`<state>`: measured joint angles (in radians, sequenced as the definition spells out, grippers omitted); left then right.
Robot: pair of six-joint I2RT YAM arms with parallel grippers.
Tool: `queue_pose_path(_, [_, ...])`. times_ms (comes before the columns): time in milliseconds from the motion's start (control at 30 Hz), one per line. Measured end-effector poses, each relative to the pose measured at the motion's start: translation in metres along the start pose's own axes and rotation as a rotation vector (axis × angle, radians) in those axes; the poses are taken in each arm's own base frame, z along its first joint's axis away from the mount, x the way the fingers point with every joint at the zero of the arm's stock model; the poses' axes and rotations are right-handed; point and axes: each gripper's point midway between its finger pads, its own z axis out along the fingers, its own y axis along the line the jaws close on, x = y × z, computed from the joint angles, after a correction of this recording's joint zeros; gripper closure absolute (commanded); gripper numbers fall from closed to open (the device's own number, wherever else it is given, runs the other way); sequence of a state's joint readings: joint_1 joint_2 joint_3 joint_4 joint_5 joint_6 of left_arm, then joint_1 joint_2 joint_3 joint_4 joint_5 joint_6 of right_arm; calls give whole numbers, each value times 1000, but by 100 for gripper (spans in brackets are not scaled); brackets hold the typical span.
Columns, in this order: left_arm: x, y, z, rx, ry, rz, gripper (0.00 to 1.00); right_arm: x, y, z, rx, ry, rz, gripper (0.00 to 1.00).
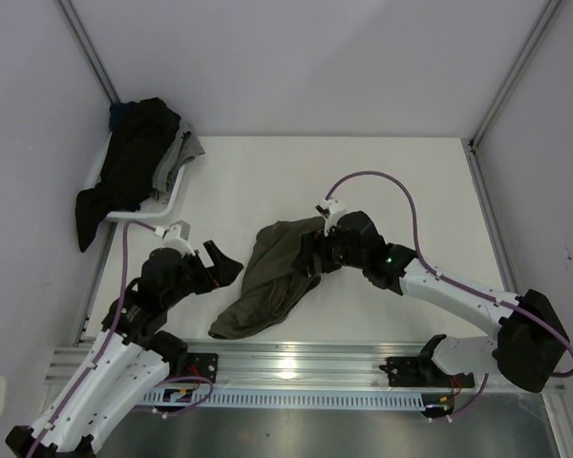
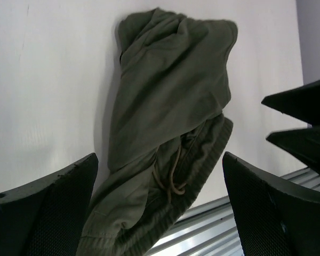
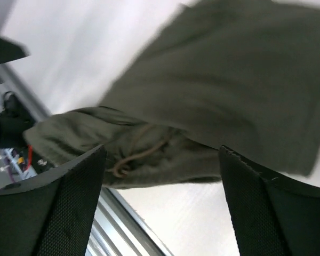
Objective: Fold and stack the shorts
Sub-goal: Flatten the shorts out
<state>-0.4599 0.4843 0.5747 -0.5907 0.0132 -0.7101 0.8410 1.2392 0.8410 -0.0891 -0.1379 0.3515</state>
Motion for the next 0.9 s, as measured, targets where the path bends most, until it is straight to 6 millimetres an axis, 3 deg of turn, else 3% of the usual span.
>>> queue_pose_path(200, [22,8,10,-15,84,-7,1,30,-76,10,212,119,189,10])
queue_pose_path(333, [28,10,14,-15,101,-11,1,50,-112,10,304,159,285,9])
queue_pose_path(467, [36,14,20,-11,118,-26,1,73,-136,11,351,204,377,18])
queue_pose_path(600, [55,26,28,-25,146,-50,1,86,-147,18,357,231,440,24])
queue_pose_path(633, [60,30,30,-33,154,-54,1,89,-147,20,352,239,448,34])
queue_pose_path(767, [68,37,33,-47,169,-63,1,88,-143,29,312,228,467,56])
queue_pose_path(833, [67,36,35,-45,167,-67,1,89,-142,31,300,233,481,82])
queue_pose_path(900, [66,34,37,-39,161,-67,1,88,-140,32,281,236,494,100])
